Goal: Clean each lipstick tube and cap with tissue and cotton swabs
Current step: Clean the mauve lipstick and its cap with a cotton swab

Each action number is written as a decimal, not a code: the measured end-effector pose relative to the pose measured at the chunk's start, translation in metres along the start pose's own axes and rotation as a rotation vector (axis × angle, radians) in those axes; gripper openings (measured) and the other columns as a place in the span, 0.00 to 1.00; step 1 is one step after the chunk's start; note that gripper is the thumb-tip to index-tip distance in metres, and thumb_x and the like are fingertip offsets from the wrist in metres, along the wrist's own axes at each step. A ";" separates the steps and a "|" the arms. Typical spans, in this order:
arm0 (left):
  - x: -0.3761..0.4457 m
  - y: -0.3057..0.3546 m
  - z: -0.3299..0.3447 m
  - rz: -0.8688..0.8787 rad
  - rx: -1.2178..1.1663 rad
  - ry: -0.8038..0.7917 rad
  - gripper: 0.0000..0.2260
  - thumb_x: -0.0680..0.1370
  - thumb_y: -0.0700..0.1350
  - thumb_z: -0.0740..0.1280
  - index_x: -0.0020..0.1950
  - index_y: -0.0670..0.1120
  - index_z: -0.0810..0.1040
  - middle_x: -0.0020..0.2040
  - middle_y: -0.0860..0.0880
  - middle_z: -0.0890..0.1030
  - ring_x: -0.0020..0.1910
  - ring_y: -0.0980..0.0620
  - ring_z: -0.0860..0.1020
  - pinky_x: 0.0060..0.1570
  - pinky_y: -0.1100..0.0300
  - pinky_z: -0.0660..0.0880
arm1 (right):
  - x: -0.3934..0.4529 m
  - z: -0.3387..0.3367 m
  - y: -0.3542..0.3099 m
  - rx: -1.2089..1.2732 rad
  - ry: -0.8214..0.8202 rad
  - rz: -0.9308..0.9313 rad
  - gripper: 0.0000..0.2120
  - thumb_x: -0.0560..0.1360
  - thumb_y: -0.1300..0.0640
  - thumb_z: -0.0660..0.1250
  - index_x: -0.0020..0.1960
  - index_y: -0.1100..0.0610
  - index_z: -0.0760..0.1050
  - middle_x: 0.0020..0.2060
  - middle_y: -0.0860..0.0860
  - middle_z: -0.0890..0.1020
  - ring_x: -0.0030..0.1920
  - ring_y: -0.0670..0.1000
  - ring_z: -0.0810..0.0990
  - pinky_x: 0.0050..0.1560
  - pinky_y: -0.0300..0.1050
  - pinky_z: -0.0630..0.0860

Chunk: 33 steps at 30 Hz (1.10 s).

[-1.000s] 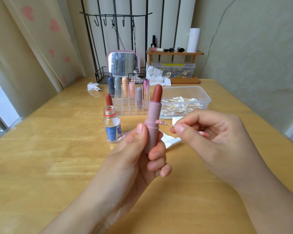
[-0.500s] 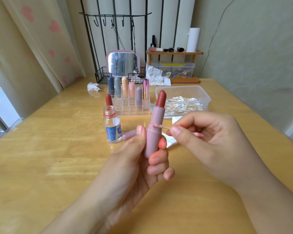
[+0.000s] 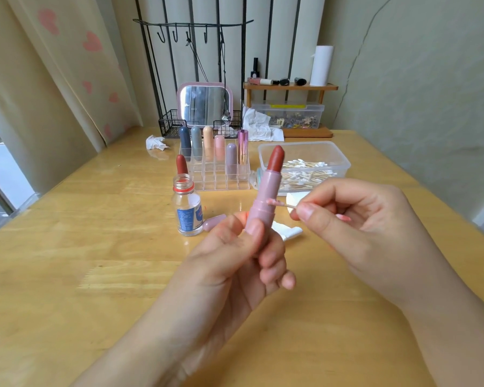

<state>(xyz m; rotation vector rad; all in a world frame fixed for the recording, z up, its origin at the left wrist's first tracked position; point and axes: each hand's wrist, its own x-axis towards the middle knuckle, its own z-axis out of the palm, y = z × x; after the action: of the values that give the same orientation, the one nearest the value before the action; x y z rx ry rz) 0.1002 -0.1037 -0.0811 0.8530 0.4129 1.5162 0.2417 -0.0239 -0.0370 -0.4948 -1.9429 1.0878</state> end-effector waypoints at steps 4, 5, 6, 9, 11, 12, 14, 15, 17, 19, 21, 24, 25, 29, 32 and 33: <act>0.002 -0.001 -0.006 0.045 0.038 0.015 0.10 0.74 0.47 0.70 0.48 0.42 0.75 0.38 0.46 0.75 0.33 0.51 0.74 0.40 0.54 0.76 | 0.000 -0.003 0.000 0.000 0.016 -0.008 0.04 0.69 0.57 0.67 0.39 0.58 0.79 0.26 0.62 0.69 0.25 0.43 0.64 0.27 0.30 0.64; 0.002 -0.001 -0.006 0.043 0.052 0.008 0.10 0.74 0.48 0.70 0.47 0.42 0.76 0.38 0.46 0.75 0.33 0.51 0.74 0.40 0.54 0.76 | 0.000 -0.002 0.001 -0.009 0.011 -0.020 0.04 0.69 0.57 0.68 0.38 0.58 0.79 0.26 0.62 0.71 0.25 0.43 0.66 0.27 0.31 0.65; 0.002 -0.002 -0.006 0.037 0.065 0.009 0.10 0.74 0.48 0.70 0.47 0.42 0.77 0.38 0.46 0.76 0.33 0.51 0.74 0.40 0.54 0.76 | -0.001 0.000 0.001 0.012 -0.008 -0.034 0.05 0.70 0.58 0.68 0.38 0.59 0.79 0.26 0.62 0.73 0.25 0.44 0.69 0.28 0.32 0.67; 0.002 -0.004 -0.005 0.020 0.088 0.024 0.12 0.74 0.49 0.70 0.49 0.41 0.79 0.38 0.46 0.76 0.33 0.52 0.74 0.40 0.55 0.76 | -0.004 0.007 0.001 0.221 -0.104 -0.034 0.07 0.74 0.64 0.66 0.39 0.66 0.75 0.26 0.65 0.75 0.25 0.57 0.79 0.25 0.47 0.75; 0.002 -0.005 -0.003 0.021 0.114 0.062 0.12 0.75 0.49 0.68 0.50 0.40 0.78 0.37 0.47 0.76 0.32 0.53 0.74 0.39 0.53 0.76 | -0.003 0.005 0.003 0.109 -0.054 -0.051 0.06 0.72 0.62 0.68 0.37 0.62 0.76 0.24 0.63 0.71 0.24 0.55 0.75 0.27 0.47 0.73; 0.002 -0.005 -0.004 0.020 0.148 0.102 0.12 0.77 0.49 0.65 0.50 0.40 0.77 0.36 0.48 0.76 0.31 0.53 0.74 0.39 0.52 0.74 | -0.002 0.002 0.004 0.017 -0.015 -0.067 0.05 0.71 0.60 0.68 0.36 0.60 0.77 0.23 0.60 0.68 0.24 0.49 0.70 0.28 0.41 0.70; 0.003 -0.006 -0.005 0.018 0.211 0.168 0.14 0.78 0.50 0.58 0.51 0.41 0.73 0.34 0.49 0.76 0.30 0.54 0.75 0.41 0.51 0.70 | 0.000 -0.002 0.003 -0.044 0.020 -0.079 0.03 0.69 0.60 0.67 0.37 0.59 0.77 0.24 0.58 0.65 0.25 0.44 0.62 0.28 0.32 0.62; 0.003 -0.006 -0.005 0.019 0.218 0.179 0.13 0.77 0.50 0.57 0.52 0.41 0.71 0.34 0.49 0.75 0.30 0.54 0.75 0.41 0.51 0.68 | 0.000 -0.003 0.002 -0.041 0.017 -0.080 0.03 0.69 0.60 0.67 0.37 0.59 0.77 0.24 0.57 0.64 0.25 0.43 0.61 0.29 0.31 0.61; 0.003 -0.006 -0.004 0.013 0.211 0.175 0.13 0.77 0.50 0.55 0.51 0.42 0.71 0.34 0.50 0.75 0.30 0.55 0.75 0.41 0.51 0.67 | -0.001 0.000 0.002 -0.024 0.004 -0.084 0.03 0.69 0.61 0.67 0.36 0.58 0.77 0.23 0.55 0.65 0.26 0.43 0.62 0.29 0.31 0.62; 0.004 -0.006 -0.002 0.002 0.211 0.175 0.14 0.77 0.51 0.55 0.49 0.42 0.72 0.33 0.50 0.75 0.30 0.55 0.75 0.40 0.52 0.67 | -0.002 0.003 0.002 -0.016 -0.007 -0.082 0.03 0.70 0.60 0.68 0.37 0.57 0.78 0.23 0.54 0.68 0.26 0.44 0.63 0.30 0.32 0.64; 0.004 -0.006 -0.001 -0.002 0.223 0.157 0.14 0.77 0.52 0.53 0.46 0.43 0.72 0.32 0.52 0.75 0.29 0.56 0.74 0.39 0.54 0.68 | -0.002 0.004 0.002 -0.040 -0.003 -0.085 0.03 0.70 0.59 0.68 0.37 0.56 0.78 0.23 0.55 0.70 0.26 0.44 0.63 0.30 0.32 0.65; 0.004 -0.005 0.001 -0.003 0.227 0.135 0.15 0.77 0.52 0.51 0.44 0.45 0.72 0.31 0.53 0.75 0.28 0.57 0.74 0.37 0.57 0.70 | -0.001 -0.001 0.001 -0.062 0.020 -0.090 0.03 0.69 0.61 0.67 0.36 0.58 0.77 0.23 0.56 0.67 0.25 0.43 0.62 0.29 0.30 0.63; 0.004 -0.005 0.001 -0.002 0.224 0.139 0.15 0.77 0.52 0.51 0.44 0.45 0.73 0.31 0.53 0.76 0.28 0.57 0.74 0.36 0.58 0.70 | -0.002 -0.001 0.001 -0.058 0.014 -0.086 0.03 0.69 0.61 0.67 0.36 0.58 0.77 0.23 0.55 0.66 0.25 0.43 0.62 0.29 0.30 0.62; 0.002 -0.005 0.002 0.005 0.231 0.156 0.14 0.77 0.52 0.54 0.44 0.44 0.74 0.32 0.53 0.77 0.29 0.57 0.76 0.36 0.59 0.73 | -0.006 0.007 0.000 0.155 -0.107 -0.036 0.05 0.71 0.65 0.66 0.36 0.65 0.75 0.24 0.54 0.77 0.25 0.47 0.78 0.27 0.42 0.73; 0.001 -0.003 0.001 0.003 0.223 0.188 0.14 0.76 0.52 0.56 0.43 0.43 0.75 0.31 0.52 0.77 0.29 0.56 0.76 0.37 0.57 0.73 | -0.006 0.009 0.003 0.058 -0.040 -0.059 0.06 0.71 0.60 0.68 0.36 0.59 0.76 0.24 0.60 0.75 0.25 0.52 0.77 0.29 0.44 0.74; 0.002 -0.002 0.000 0.005 0.204 0.190 0.14 0.76 0.52 0.57 0.44 0.43 0.76 0.32 0.51 0.77 0.29 0.55 0.75 0.37 0.56 0.73 | -0.005 0.007 0.004 -0.039 0.007 -0.080 0.06 0.70 0.57 0.69 0.36 0.58 0.76 0.22 0.55 0.72 0.24 0.47 0.71 0.30 0.38 0.71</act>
<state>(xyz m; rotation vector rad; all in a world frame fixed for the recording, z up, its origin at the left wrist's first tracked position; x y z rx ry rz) 0.1018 -0.1018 -0.0824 0.8707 0.7147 1.5842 0.2386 -0.0288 -0.0448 -0.4374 -1.9638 0.9977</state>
